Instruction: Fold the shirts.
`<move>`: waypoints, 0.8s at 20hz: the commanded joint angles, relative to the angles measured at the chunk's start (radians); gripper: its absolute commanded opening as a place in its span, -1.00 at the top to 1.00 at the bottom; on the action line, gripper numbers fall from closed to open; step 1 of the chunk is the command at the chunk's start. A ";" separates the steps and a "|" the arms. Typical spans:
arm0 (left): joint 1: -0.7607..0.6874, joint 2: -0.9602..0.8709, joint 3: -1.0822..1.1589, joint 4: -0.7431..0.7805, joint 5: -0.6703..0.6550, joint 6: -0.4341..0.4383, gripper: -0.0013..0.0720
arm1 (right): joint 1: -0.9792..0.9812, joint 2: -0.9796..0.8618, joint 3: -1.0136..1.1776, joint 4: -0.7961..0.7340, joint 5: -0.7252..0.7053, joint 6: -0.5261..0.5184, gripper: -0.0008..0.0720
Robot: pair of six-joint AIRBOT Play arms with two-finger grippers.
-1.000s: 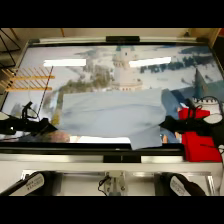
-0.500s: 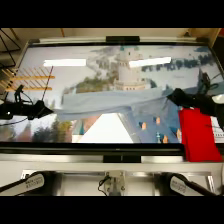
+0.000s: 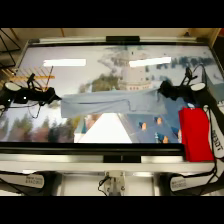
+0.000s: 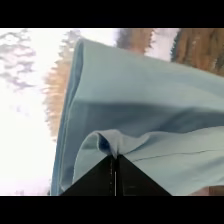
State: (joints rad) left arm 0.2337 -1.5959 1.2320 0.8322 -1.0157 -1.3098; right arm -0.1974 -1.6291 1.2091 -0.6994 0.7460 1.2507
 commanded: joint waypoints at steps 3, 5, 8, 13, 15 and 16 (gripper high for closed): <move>-0.053 -0.067 0.093 -0.004 0.145 -0.003 0.89 | 0.007 -0.030 0.015 -0.044 -0.007 0.004 0.82; -0.057 -0.071 0.093 -0.003 0.167 -0.015 0.89 | 0.007 -0.030 0.015 -0.044 -0.006 0.004 0.76; -0.067 -0.109 0.093 -0.003 0.110 -0.035 0.69 | 0.007 -0.029 0.015 -0.043 0.019 -0.061 -0.53; -0.052 -0.114 0.098 -0.003 -0.085 -0.030 -0.51 | -0.011 0.042 0.016 -0.345 0.135 -0.088 -0.88; -0.054 -0.084 0.098 -0.003 -0.112 -0.030 -0.50 | -0.011 0.039 0.015 -0.402 0.172 -0.082 -0.88; -0.060 -0.062 0.098 -0.003 -0.113 -0.030 -0.50 | -0.007 0.026 0.015 -0.392 0.181 -0.084 -0.88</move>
State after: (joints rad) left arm 0.1776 -1.6882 1.3289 0.8299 -1.0657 -1.3403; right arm -0.2054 -1.6035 1.2243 -0.9867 0.8726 1.1641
